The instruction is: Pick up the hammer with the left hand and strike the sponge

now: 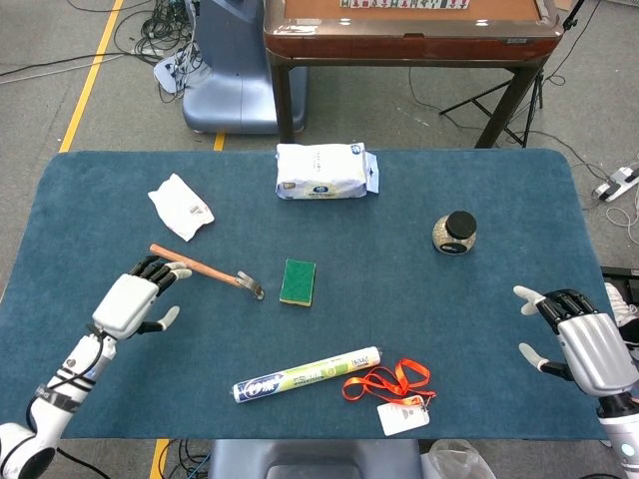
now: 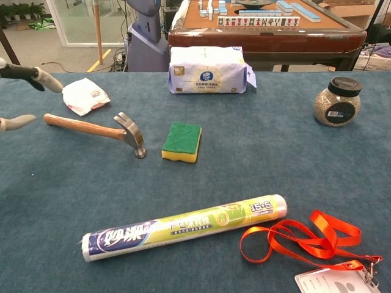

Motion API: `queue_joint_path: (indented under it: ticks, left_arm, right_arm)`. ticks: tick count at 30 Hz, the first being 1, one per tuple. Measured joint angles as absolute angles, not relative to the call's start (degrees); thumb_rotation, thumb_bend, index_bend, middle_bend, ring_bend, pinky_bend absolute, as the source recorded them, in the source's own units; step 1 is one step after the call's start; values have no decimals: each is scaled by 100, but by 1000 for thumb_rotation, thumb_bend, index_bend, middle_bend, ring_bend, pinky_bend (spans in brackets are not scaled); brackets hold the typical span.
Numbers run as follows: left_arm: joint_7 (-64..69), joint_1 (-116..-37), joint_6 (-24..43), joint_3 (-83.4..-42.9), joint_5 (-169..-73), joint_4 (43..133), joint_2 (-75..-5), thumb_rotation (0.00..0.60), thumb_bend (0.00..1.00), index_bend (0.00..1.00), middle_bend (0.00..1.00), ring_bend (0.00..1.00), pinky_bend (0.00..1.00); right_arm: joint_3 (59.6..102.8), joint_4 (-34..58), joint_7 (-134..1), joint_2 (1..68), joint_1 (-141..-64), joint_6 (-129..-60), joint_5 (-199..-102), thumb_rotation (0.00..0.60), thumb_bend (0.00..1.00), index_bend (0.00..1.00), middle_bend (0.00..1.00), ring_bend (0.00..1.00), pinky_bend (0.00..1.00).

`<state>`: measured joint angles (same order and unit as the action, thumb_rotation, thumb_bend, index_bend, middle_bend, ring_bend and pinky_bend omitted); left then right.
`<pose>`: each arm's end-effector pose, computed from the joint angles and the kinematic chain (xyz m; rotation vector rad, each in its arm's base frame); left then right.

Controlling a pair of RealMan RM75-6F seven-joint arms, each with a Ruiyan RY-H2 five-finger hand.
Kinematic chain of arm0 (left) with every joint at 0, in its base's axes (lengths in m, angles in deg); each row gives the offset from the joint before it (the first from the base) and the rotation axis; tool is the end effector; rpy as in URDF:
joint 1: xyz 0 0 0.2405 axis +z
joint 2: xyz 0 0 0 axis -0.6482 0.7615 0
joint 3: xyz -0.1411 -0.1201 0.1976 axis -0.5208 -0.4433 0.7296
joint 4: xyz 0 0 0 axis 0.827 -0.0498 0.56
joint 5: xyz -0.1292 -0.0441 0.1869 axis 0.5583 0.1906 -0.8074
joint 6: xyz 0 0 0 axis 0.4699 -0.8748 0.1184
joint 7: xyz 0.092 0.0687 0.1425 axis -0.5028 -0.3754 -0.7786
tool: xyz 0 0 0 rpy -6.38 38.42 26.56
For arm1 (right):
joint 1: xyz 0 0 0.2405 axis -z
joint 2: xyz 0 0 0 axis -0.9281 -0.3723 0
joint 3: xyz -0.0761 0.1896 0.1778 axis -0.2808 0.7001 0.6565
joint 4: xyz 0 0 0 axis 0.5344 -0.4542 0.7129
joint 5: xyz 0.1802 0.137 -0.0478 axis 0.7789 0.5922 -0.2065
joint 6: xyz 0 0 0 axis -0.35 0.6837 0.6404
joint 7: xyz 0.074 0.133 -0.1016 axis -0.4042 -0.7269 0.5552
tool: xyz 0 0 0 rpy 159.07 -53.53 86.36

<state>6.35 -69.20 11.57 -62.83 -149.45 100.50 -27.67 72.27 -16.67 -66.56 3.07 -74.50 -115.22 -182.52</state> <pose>-0.2332 0.3606 0.0651 -1.8340 -0.8354 -1.0233 -0.2784 -0.2193 0.1781 1.5580 -0.8497 0.9828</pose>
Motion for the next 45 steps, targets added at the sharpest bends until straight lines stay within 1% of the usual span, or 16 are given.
queue_joint_path:
  ticks: [3,5,11,15,21,33,41,45]
  left_arm:
    - [740,-7239,1462,-6351,-14946,9715,-2909,600,359,151,155,40,70]
    - [795,-7422,1645,-6374,-14948,9508,-2991,600,359,149,154,25,64]
    - [929,-7975,2120,-6345,-15067,8814,-3280,600,359,152,154,21,50]
    - [972,-8303,2322,-6227,-15250,8294,-3532,600,359,163,154,21,48]
    - [1112,-8655,2585,-5979,-15432,7691,-3855,600,359,207,154,21,47]
    - [1522,-8971,2907,-5768,-15274,6820,-4267,600,359,275,182,42,40]
    - [1743,-9054,3013,-5667,-15131,6608,-4378,600,359,306,255,83,40]
    - [1774,-9086,3058,-5613,-15088,6617,-4413,600,359,319,270,93,40]
  right_arm:
    - [7215,-1679,-6633,299,-7430,-11530,-18231,600,221,215,412,280,259]
    - [7210,-1689,-6615,289,-7417,-11533,-18210,600,221,215,412,280,259]
    - [7196,-1715,-6554,275,-7394,-11508,-18137,600,221,215,412,280,259]
    - [7202,-1756,-6501,265,-7403,-11476,-18100,600,221,215,412,280,259]
    - [7209,-1805,-6435,263,-7415,-11424,-18036,600,221,215,412,280,259]
    - [7237,-1815,-6367,293,-7446,-11336,-17916,600,221,215,412,280,259]
    - [7248,-1797,-6358,315,-7453,-11303,-17851,600,221,215,412,280,259]
    - [7249,-1767,-6385,318,-7453,-11294,-17833,600,221,215,412,279,259]
